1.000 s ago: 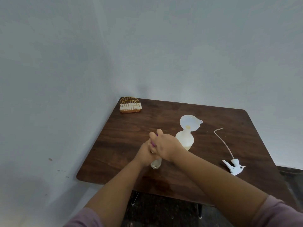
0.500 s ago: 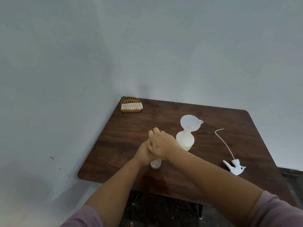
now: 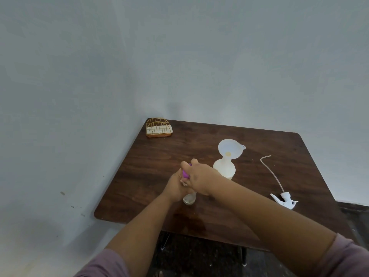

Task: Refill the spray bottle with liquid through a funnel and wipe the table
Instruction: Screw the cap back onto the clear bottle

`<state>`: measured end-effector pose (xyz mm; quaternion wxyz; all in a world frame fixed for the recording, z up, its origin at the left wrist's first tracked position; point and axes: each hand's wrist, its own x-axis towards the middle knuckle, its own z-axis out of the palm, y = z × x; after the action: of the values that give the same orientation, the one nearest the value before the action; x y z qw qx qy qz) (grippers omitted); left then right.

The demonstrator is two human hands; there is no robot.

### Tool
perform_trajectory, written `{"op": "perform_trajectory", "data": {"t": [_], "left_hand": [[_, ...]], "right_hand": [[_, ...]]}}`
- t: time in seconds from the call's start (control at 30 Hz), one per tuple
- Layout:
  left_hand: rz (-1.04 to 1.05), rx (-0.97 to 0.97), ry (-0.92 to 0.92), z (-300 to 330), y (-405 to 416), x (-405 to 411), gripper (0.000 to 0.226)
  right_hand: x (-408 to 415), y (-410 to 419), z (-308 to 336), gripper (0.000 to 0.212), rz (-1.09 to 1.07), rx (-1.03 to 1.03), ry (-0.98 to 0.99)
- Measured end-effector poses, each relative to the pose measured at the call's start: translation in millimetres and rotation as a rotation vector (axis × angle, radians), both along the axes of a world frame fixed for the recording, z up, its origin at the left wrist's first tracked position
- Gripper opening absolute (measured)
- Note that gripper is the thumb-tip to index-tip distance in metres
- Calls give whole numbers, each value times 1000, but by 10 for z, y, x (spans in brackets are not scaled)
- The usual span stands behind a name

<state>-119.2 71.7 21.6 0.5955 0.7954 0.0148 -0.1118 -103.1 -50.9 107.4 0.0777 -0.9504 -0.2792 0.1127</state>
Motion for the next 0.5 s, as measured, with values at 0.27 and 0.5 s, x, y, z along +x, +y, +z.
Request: {"op": "perform_trajectory", "data": {"t": [0.27,0.5], "left_hand": [[0,94,-79,160,-40,-6,35],[-35,156,-143,-78,58,69,54]], "right_hand": [[-38,159,-117,45,-254,7,-140],[6,-77,-65,30,211,-25,-206]]}}
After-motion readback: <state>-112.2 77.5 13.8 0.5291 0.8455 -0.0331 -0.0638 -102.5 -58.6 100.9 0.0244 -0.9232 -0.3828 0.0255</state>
